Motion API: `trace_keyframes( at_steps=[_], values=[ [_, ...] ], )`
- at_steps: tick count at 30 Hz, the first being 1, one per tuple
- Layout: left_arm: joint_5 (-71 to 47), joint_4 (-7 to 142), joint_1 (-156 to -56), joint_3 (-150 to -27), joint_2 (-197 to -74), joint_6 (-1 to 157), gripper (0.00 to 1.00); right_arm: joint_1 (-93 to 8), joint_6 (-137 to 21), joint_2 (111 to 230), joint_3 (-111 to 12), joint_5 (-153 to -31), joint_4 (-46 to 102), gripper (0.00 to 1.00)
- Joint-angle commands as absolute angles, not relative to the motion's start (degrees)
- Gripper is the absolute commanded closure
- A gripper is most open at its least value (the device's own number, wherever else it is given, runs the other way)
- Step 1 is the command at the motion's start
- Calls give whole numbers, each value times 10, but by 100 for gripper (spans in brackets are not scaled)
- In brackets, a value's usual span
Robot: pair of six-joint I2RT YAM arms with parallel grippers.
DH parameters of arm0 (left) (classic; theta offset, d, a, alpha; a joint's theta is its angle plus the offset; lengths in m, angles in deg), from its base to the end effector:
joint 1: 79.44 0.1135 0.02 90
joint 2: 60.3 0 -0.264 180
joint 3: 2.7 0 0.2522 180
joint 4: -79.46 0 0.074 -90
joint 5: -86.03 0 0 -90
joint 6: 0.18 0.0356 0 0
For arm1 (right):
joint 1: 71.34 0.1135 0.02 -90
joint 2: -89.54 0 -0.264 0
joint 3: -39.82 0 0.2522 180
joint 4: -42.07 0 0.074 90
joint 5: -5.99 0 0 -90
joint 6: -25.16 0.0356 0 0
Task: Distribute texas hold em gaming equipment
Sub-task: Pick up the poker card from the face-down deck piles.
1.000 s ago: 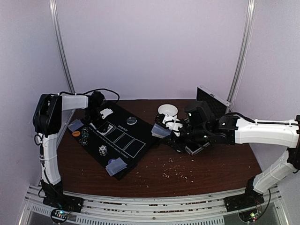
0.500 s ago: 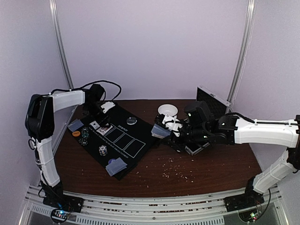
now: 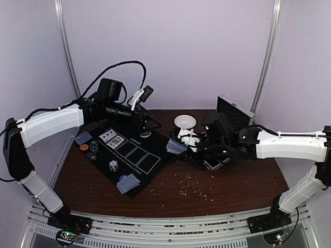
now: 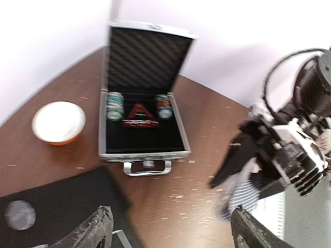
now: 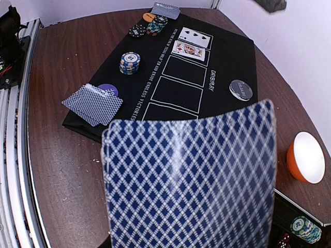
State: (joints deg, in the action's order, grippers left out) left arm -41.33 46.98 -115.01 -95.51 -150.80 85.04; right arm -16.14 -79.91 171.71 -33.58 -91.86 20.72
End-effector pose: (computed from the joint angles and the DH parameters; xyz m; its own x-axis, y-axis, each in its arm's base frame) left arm 0.2825 -0.2286 0.3362 -0.4815 0.2629 -0.8361 0.8519 0.3645 -0.3759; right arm 0.1831 0.2719 0.2818 -0.0475 -0.5197 -0.8530 -0.9250 0.3451 -0.1587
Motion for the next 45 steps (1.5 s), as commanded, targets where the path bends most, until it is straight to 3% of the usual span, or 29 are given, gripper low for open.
trace_keyframes(
  at_steps=[1,10,15,21,27,41,45],
  values=[
    [-459,602,-1199,-894,-1511,731,18,-163,-798,1720,-352,-925,221,61],
    [-417,651,-1235,-861,-1530,692,14,-164,-794,1725,-355,-937,229,61],
    [-378,666,-1237,-871,-1546,666,23,-163,-795,1730,-360,-941,230,61],
    [-410,644,-1244,-881,-1559,684,26,-164,-795,1727,-356,-938,230,61],
    [-355,606,-1243,-876,-1530,715,51,-164,-795,1722,-350,-934,231,61],
    [-349,565,-1243,-878,-1506,743,80,-163,-795,1715,-346,-930,228,61],
    [-338,543,-1243,-885,-1505,758,83,-163,-794,1715,-348,-929,228,61]
  ],
)
